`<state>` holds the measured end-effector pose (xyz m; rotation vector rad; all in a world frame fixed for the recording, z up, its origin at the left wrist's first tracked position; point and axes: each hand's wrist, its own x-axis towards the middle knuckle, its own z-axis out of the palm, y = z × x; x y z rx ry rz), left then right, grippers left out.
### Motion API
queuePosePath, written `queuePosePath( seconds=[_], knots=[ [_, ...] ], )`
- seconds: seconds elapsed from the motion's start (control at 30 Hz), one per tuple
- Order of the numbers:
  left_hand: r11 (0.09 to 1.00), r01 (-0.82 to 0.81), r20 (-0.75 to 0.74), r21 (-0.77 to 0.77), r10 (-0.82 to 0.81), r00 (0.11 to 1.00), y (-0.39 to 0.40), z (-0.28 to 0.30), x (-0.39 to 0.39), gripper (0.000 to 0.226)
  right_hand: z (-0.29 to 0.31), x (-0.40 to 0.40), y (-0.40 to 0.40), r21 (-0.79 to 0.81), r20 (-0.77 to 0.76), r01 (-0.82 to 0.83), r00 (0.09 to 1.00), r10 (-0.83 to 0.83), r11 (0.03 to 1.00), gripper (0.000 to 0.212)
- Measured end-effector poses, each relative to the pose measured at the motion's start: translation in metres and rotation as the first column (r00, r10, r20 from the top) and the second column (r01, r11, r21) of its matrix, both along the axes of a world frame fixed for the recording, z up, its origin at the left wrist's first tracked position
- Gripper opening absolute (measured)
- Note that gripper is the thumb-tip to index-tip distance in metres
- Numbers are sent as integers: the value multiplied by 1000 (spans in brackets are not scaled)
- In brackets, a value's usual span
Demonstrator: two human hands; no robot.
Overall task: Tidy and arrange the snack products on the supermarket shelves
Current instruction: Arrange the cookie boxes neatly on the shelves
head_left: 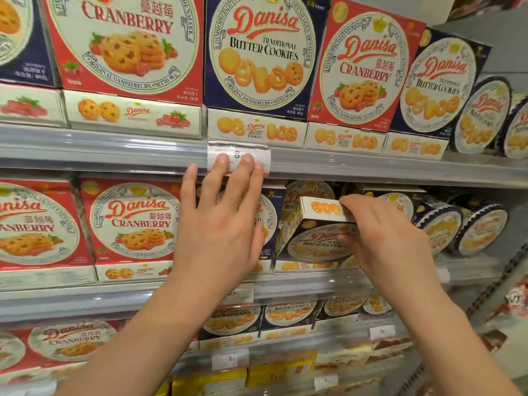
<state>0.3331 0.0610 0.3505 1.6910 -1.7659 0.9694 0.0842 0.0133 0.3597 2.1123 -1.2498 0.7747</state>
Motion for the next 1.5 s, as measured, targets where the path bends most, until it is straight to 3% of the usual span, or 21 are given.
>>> queuePosePath(
  seconds=[0.17,0.33,0.47,1.1,1.3,1.5],
  knots=[
    [1000,6,-1,6,-6,1000,1,1,1,80,-5,3,-9,-40,-83,9,996,-13,999,74],
    [1000,6,-2,15,-6,1000,2,2,0,80,-12,10,-8,51,-103,31,994,-26,998,102],
    [1000,6,-2,19,-6,1000,2,2,-1,80,-18,13,-19,42,-55,5,998,-3,999,91],
    [999,-7,17,48,6,1000,4,3,-1,86,-8,26,-45,33,-123,46,992,-42,998,94],
    [998,-6,20,58,5,1000,5,4,0,86,-17,19,-40,6,-115,-7,993,7,1000,95],
    [998,-4,18,65,2,1000,6,5,-1,87,-17,6,-27,-16,-78,-91,993,89,996,77]
  ],
)
